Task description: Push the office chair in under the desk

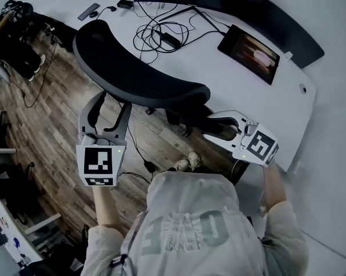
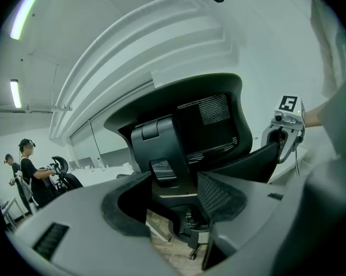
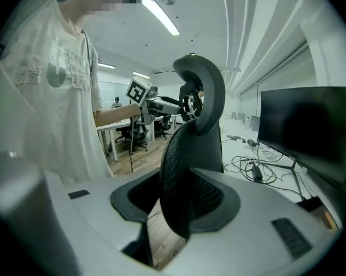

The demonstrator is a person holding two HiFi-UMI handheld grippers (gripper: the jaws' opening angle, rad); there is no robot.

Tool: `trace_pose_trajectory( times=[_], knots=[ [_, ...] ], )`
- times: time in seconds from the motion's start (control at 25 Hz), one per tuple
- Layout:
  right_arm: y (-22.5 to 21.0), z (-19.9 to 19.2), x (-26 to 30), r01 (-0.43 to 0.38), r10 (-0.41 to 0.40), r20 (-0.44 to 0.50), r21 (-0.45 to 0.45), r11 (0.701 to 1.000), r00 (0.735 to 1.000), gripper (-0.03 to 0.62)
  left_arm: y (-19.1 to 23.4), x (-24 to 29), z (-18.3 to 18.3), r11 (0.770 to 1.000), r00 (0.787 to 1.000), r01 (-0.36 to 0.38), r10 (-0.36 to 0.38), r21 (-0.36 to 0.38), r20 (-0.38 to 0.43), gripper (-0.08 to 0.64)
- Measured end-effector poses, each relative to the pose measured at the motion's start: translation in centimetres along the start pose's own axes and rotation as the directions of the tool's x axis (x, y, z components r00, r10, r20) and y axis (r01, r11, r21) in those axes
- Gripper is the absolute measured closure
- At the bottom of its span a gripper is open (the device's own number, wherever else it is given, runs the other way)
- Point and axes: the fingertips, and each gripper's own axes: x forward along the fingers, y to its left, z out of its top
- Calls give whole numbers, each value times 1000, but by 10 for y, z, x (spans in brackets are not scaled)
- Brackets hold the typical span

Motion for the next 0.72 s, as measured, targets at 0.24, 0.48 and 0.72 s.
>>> trace_pose_trajectory(
  times=[0.24,0.48,0.72],
  knots=[
    [2,3,1,-36,36,17,-3,999,999,439,2,-2,1,999,999,-34,34,-10,-6,305],
    [1,4,1,-45,45,30,3,999,999,433,3,-1,0,998,999,-53,53,-31,-9,305],
    [-3,2,1,-76,74,27,84,994,997,422,3,-4,-6,996,998,-63,63,-56,-9,305]
  ],
)
